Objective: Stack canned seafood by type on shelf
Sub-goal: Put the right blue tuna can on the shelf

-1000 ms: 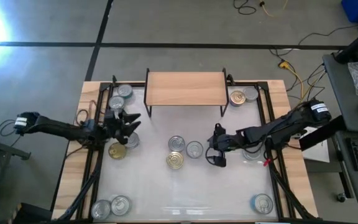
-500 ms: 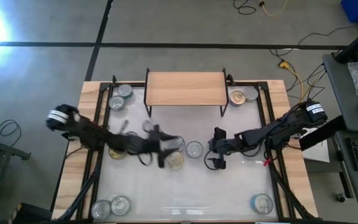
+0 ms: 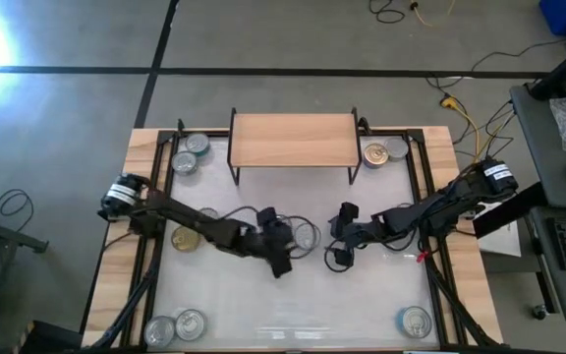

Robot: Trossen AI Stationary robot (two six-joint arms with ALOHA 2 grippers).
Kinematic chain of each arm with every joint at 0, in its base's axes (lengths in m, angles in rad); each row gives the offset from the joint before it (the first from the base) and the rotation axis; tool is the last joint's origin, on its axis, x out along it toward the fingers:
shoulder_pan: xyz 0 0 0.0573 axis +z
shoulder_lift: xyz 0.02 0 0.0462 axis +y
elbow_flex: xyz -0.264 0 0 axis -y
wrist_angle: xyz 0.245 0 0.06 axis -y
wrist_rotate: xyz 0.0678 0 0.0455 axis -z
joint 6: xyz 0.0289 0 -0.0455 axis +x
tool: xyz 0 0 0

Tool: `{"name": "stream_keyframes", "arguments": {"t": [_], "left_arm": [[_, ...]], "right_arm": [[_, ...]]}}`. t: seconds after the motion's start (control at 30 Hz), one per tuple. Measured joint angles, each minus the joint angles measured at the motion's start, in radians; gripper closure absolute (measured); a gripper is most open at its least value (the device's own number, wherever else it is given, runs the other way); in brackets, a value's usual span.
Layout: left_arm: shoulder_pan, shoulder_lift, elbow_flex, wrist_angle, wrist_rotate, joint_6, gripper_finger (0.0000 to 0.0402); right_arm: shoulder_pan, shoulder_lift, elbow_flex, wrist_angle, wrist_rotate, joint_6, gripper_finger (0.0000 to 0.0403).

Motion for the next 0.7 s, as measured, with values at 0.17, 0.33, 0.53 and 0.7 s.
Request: {"name": "stream_keyframes", "arguments": {"t": [0.17, 0.33, 0.53, 0.7], "left_arm": [[0.041, 0.097, 0.166, -0.262, -0.027, 0.023, 0.0161], [0.082, 0.166, 0.281, -0.404, -0.022, 0.049, 0.0161], [0.093, 0.215, 0.321, -0.419, 0.014, 0.082, 0.0161], [0.093, 0.223, 0.323, -0.411, 0.011, 0.073, 0.0161]], "right_arm": [[0.0, 0.0, 0.0, 0.048, 0.0, 0.0, 0.0003], [0.0, 0.0, 0.0, 0.05, 0.0, 0.015, 0.0003], [0.0, 0.0, -0.003, 0.048, 0.0, 0.032, 0.0003], [0.0, 0.001, -0.004, 0.049, 0.0, 0.031, 0.0003]]}}
